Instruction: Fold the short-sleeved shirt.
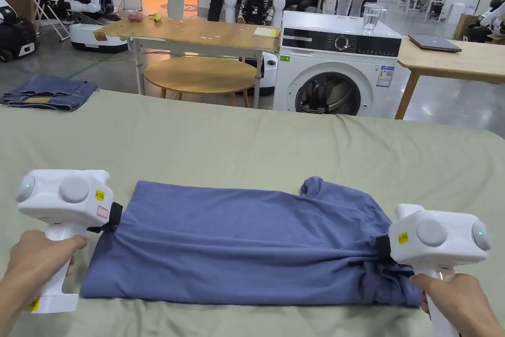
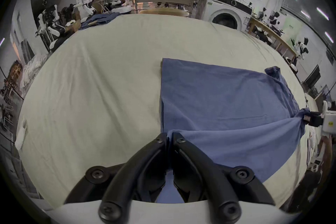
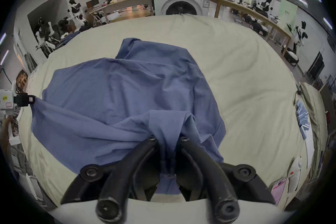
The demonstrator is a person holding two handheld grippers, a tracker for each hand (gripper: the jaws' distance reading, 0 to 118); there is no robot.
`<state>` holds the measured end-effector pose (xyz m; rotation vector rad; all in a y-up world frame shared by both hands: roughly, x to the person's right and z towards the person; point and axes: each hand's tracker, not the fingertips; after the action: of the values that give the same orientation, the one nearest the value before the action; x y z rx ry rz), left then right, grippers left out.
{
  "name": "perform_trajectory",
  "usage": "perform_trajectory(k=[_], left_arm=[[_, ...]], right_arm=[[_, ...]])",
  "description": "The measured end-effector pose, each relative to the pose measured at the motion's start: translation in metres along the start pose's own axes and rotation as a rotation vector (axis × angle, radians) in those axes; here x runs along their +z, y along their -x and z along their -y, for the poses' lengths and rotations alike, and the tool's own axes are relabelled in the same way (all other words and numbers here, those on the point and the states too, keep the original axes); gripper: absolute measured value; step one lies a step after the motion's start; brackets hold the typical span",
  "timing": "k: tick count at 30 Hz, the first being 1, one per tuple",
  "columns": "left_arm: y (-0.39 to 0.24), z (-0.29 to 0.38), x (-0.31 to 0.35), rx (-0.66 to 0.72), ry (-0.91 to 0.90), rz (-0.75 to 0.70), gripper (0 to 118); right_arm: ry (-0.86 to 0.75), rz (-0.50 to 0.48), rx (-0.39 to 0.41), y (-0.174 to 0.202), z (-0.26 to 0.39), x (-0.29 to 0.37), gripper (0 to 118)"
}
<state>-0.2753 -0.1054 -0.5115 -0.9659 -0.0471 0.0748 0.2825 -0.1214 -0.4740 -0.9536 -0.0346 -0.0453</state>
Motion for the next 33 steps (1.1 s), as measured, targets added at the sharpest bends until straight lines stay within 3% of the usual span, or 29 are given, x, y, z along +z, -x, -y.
perform_trajectory(k=[1,3,5,10,11,13,14,15,22,33], left_arm=[[-0.001,0.001,0.001,0.006,-0.004,0.009,21],[-0.004,0.008,0.006,0.012,-0.017,0.038,25],[-0.008,0.015,0.017,0.015,-0.053,0.055,31],[-0.014,0.035,0.056,0.036,-0.2,0.104,34],[-0.017,0.043,0.066,0.032,-0.241,0.117,34],[-0.025,0.059,0.084,0.004,-0.321,0.094,30],[-0.027,0.066,0.091,-0.013,-0.37,0.062,19],[-0.031,0.072,0.098,-0.031,-0.397,0.044,0],[-0.038,0.105,0.125,-0.046,-0.437,0.014,0],[0.012,0.073,0.07,0.037,-0.032,0.056,0]], right_arm=[[-0.024,0.017,0.014,0.004,0.003,0.005,28],[-0.076,0.039,0.033,0.009,0.006,0.013,32],[-0.15,0.047,0.035,0.016,0.011,0.025,47],[-0.32,0.029,0.009,0.029,0.029,0.058,46],[-0.356,0.016,0.003,0.032,0.035,0.064,43],[-0.416,0.029,-0.007,0.039,0.046,0.075,15],[-0.442,0.04,-0.015,0.042,0.052,0.08,4],[-0.462,0.047,-0.03,0.045,0.057,0.084,1],[-0.534,0.029,-0.032,0.059,0.088,0.104,0],[-0.491,0.024,-0.008,0.056,0.094,0.103,0]])
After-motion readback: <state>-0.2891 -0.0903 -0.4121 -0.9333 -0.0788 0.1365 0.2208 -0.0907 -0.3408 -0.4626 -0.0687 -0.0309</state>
